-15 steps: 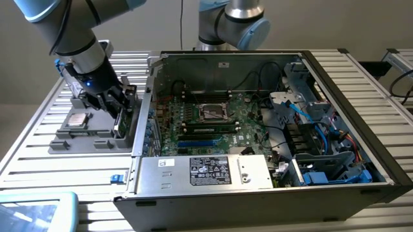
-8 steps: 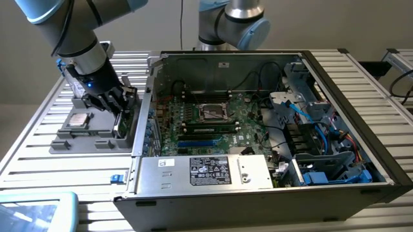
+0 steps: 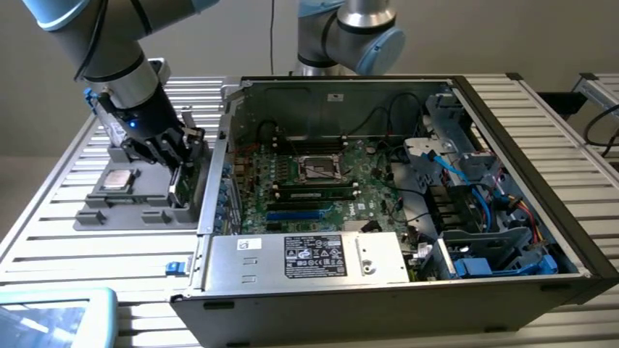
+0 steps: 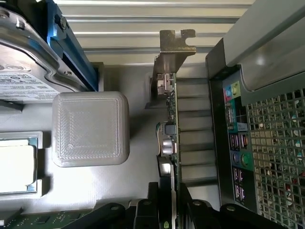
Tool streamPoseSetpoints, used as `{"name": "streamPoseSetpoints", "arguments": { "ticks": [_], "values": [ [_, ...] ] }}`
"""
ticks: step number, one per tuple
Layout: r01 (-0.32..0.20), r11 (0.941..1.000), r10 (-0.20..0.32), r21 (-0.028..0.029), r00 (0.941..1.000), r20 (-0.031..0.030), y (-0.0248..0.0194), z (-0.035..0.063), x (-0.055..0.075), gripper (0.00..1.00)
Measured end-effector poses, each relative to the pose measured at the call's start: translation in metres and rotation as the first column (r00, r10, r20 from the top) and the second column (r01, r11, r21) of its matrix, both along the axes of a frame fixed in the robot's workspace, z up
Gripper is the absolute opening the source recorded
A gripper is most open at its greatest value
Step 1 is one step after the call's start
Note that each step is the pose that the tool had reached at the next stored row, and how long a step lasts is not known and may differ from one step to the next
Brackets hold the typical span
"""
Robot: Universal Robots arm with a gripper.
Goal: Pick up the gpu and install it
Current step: 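Pick up the gpu and move the gpu toward the slot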
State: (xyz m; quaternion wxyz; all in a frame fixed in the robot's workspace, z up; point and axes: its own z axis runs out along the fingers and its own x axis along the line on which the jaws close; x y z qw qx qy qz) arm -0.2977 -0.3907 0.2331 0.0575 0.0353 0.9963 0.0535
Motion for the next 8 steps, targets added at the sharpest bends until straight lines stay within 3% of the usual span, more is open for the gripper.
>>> {"name": "streamPoseSetpoints", "arguments": {
  "ticks": [8],
  "values": [
    [0.0,1.0,0.0,0.0008,1.0,0.0,-0.0001,0.0352,0.0,0.27]
  ]
}}
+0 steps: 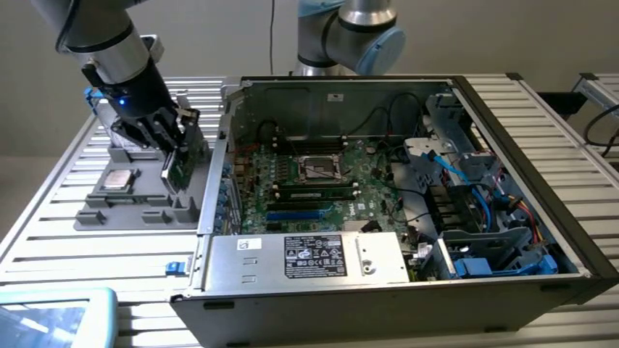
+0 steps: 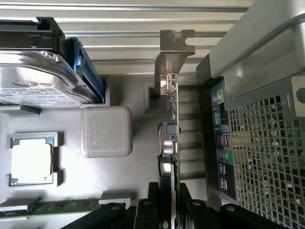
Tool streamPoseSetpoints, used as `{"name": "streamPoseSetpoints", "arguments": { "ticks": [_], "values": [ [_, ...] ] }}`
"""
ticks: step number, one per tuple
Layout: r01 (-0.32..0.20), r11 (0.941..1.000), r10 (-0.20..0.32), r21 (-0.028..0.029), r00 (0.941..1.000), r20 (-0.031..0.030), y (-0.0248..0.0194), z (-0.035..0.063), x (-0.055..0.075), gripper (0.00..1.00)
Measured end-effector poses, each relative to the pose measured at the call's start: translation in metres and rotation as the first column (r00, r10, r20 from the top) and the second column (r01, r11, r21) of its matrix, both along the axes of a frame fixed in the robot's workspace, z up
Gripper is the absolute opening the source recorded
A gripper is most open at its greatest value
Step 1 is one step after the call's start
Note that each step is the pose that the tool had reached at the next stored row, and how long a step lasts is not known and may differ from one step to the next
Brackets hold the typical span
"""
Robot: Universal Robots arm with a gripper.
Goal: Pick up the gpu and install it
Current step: 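Pick up the gpu and move the gpu toward the slot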
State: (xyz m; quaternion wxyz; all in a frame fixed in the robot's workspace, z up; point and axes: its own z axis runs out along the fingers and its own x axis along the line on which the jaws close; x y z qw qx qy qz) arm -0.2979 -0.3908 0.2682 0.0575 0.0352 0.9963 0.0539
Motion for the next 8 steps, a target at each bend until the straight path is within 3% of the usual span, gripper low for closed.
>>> {"name": "streamPoseSetpoints", "arguments": {
  "ticks": [8],
  "values": [
    [0.0,1.0,0.0,0.0003,1.0,-0.0001,0.0,0.0363,-0.001,0.27]
  ]
}}
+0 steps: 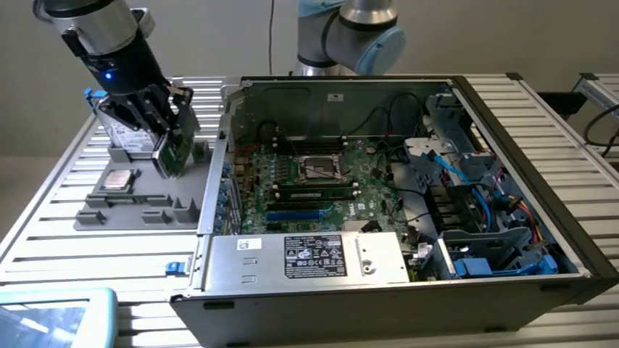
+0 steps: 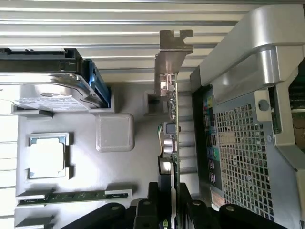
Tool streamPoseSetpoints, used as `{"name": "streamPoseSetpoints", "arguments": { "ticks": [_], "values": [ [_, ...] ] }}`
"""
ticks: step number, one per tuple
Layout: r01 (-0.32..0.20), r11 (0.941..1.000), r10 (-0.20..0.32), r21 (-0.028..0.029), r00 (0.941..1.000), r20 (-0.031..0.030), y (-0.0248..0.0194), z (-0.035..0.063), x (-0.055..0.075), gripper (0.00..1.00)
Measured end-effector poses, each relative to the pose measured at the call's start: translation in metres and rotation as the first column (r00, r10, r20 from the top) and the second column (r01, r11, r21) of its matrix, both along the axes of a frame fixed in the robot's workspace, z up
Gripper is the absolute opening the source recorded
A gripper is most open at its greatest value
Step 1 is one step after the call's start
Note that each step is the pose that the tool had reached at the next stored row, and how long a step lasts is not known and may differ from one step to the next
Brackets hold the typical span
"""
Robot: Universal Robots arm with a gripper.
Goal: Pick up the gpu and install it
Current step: 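Pick up the gpu and move the gpu toward the slot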
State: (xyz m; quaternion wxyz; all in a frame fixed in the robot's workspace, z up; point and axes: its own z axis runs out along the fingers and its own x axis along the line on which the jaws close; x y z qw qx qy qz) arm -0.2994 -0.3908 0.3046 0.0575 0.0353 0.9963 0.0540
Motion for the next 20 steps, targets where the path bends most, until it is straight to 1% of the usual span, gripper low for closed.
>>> {"name": "streamPoseSetpoints", "arguments": {
  "ticks": [11,17,20],
  "values": [
    [0.0,1.0,0.0,0.0006,1.0,-0.0001,-0.0008,0.05,0.0,0.27],
    [0.0,1.0,0.0,0.0005,1.0,-0.0003,-0.0038,0.0771,0.0,0.27],
    [0.0,1.0,0.0,0.0005,1.0,-0.0011,-0.0069,0.0908,0.001,0.27]
  ]
}}
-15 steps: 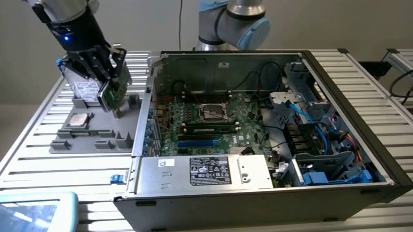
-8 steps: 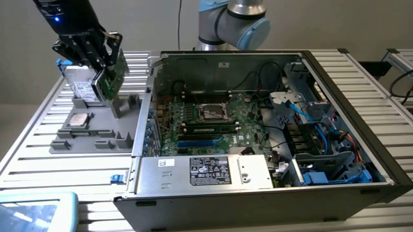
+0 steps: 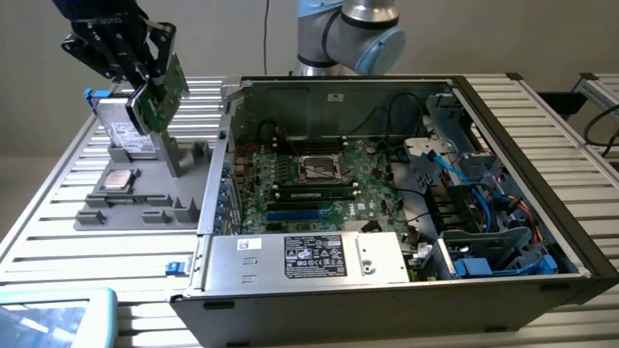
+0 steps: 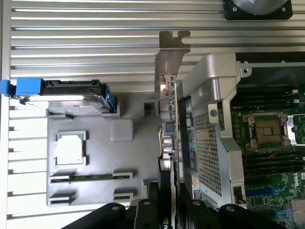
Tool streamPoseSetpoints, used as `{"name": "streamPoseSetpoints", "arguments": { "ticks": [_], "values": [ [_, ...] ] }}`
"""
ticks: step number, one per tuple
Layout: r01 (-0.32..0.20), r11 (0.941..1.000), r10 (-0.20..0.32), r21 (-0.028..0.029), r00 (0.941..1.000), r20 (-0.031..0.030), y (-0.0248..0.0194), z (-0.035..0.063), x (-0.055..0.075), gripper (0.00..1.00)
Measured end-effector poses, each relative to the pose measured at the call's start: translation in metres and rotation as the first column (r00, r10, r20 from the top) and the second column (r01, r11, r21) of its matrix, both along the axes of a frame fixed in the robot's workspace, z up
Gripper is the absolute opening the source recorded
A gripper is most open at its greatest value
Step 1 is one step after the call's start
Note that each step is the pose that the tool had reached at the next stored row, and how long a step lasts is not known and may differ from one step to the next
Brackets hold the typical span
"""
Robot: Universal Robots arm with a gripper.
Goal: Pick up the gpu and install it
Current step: 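Pick up the gpu and move the gpu toward the slot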
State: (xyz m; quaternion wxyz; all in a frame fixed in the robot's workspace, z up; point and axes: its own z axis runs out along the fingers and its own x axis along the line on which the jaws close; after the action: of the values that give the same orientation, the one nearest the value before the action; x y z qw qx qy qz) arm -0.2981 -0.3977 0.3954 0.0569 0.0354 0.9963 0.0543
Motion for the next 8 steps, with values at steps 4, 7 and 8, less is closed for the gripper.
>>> {"name": "streamPoseSetpoints", "arguments": {
  "ticks": [4,7,8],
  "values": [
    [0.0,1.0,0.0,0.0004,1.0,-0.0022,-0.0047,0.0179,0.004,0.27],
    [0.0,1.0,0.0,0.0033,1.0,-0.0056,-0.0079,0.0297,0.01,0.27],
    [0.0,1.0,0.0,0.0046,1.0,-0.0067,-0.0089,0.0331,0.012,0.27]
  ]
}}
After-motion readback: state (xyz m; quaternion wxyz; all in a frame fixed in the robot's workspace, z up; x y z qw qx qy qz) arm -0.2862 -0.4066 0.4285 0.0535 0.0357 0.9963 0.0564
